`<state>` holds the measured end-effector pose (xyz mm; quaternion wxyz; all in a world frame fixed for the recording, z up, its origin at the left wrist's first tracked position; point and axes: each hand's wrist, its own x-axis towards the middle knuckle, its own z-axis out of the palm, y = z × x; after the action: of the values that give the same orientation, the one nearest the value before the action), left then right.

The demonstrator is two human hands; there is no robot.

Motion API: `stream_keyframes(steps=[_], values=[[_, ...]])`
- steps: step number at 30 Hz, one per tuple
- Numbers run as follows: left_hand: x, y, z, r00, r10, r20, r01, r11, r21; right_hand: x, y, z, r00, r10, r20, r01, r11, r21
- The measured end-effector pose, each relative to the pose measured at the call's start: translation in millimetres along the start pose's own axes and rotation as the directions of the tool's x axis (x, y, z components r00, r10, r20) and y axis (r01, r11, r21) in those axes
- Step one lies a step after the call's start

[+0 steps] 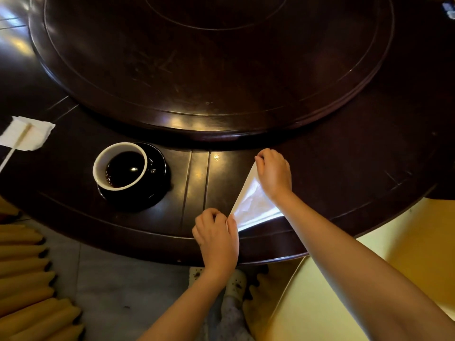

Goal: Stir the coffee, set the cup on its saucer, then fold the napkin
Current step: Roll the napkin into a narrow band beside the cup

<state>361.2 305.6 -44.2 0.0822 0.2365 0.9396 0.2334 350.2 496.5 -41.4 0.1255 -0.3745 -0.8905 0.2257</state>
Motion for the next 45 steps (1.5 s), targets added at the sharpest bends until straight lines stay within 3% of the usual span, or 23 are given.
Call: stream_keyframes(steps=[3,4,7,8,10,13,15,16,18,20,27,32,37,39,42,45], values=[[-1.4,1.9,-1.9,0.995,-0.031,-0.091,0.032,0.999,0.003,1.5,5.4,5.5,0.995,-0.092,-0.042,0.086,0.987,-0.133],[-0.5,4.1,-3.5,0.995,0.020,-0.098,-0.020,1.000,-0.007,2.4,6.3,6.4,0.992,-0.113,-0.049,0.104,0.981,-0.163],[5.3,13.4,-1.0,0.912,0.407,0.052,-0.410,0.910,0.064,4.5,8.0,7.3,0.986,-0.167,-0.021,0.159,0.967,-0.201],[7.4,15.1,2.9,0.885,0.449,0.121,-0.462,0.879,0.118,6.9,8.9,5.3,0.983,-0.181,0.000,0.178,0.967,-0.182],[8.2,11.8,11.2,0.892,0.396,0.217,-0.434,0.885,0.169,12.8,9.5,-3.3,0.979,-0.196,0.048,0.200,0.973,-0.117],[7.3,4.5,18.9,0.894,0.364,0.261,-0.419,0.886,0.200,7.6,4.6,-20.2,0.952,-0.306,-0.003,0.304,0.945,-0.117],[8.8,5.9,18.7,0.895,0.364,0.257,-0.420,0.881,0.218,-12.5,0.3,-24.7,0.848,-0.529,0.040,0.530,0.841,-0.107],[9.4,7.1,18.6,0.897,0.362,0.255,-0.418,0.882,0.217,-27.2,-0.9,-23.7,0.782,-0.605,0.150,0.618,0.783,-0.066],[8.6,8.9,18.8,0.895,0.360,0.263,-0.416,0.885,0.207,-51.2,1.6,-20.3,0.708,-0.560,0.429,0.631,0.775,-0.028],[6.4,8.5,18.5,0.901,0.342,0.268,-0.402,0.890,0.215,-54.8,13.1,-13.5,0.719,-0.466,0.515,0.601,0.790,-0.123],[-16.2,-10.2,6.7,0.887,0.338,0.315,-0.422,0.870,0.256,-19.3,13.3,-11.2,0.779,-0.382,0.498,0.557,0.786,-0.268],[-27.5,-23.7,3.9,0.888,0.314,0.336,-0.413,0.868,0.278,1.0,16.7,-8.8,0.830,-0.335,0.446,0.474,0.845,-0.248],[-34.9,-28.3,-1.6,0.883,0.325,0.339,-0.424,0.862,0.279,5.4,17.9,-7.6,0.832,-0.346,0.433,0.477,0.846,-0.240],[-38.7,-31.0,-6.0,0.915,0.268,0.303,-0.348,0.902,0.254,3.7,18.9,-5.3,0.841,-0.340,0.421,0.471,0.844,-0.258],[-10.0,-8.0,-14.9,0.982,0.139,0.131,-0.158,0.976,0.151,5.3,20.7,-2.1,0.844,-0.333,0.420,0.464,0.846,-0.262],[29.5,34.0,-5.1,0.952,0.290,0.100,-0.298,0.951,0.077,5.3,19.5,-2.7,0.832,-0.331,0.445,0.466,0.852,-0.239]])
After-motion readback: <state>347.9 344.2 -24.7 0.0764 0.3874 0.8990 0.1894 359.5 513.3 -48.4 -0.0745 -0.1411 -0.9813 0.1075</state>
